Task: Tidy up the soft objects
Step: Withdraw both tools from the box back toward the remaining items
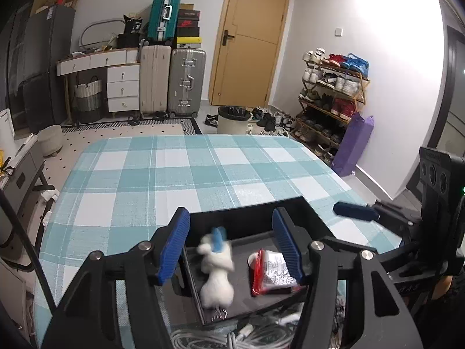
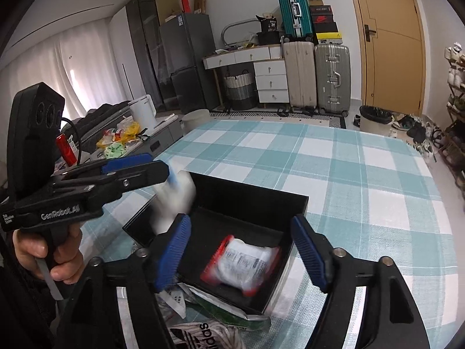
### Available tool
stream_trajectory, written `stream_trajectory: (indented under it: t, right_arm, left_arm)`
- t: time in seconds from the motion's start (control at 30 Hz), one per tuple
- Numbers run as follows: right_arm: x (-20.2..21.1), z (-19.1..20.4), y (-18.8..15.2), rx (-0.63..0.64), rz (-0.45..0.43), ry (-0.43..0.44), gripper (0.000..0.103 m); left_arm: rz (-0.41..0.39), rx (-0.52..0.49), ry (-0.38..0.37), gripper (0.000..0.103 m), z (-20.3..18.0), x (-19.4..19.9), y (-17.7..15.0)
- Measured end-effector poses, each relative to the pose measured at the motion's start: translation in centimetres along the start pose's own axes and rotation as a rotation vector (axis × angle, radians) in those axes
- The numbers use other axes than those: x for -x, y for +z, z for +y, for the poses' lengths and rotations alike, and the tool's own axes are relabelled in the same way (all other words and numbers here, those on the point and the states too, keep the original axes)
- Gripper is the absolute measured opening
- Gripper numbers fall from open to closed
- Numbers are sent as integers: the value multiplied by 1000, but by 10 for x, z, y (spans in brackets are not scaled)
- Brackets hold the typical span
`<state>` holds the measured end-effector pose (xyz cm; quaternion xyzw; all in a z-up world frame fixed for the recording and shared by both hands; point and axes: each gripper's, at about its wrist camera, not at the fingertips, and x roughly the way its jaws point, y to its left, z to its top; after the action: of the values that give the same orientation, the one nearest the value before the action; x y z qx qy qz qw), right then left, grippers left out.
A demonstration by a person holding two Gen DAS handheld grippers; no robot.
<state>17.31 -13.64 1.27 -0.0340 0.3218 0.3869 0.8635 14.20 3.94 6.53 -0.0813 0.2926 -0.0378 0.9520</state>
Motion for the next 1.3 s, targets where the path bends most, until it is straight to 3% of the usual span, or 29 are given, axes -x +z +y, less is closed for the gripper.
stream_trajectory:
  t: [0.07,0.17,0.53,1.3]
  right_arm:
    - [4,-1,-1,-5,-6,-17,91]
    - [14,-3,-3,-23,-23,-37,99]
    - [44,0,-25,-42,-26,-90,102]
    - [73,31,-86,-23,49,-117,102]
  left_arm:
    - [1,-3,16,91,0,4,-3]
    - [-55,-4,48,103,0,19,-9]
    - [-63,-36,100,103,2,52,-45]
    - [50,-72,98,103,-9,65,-114]
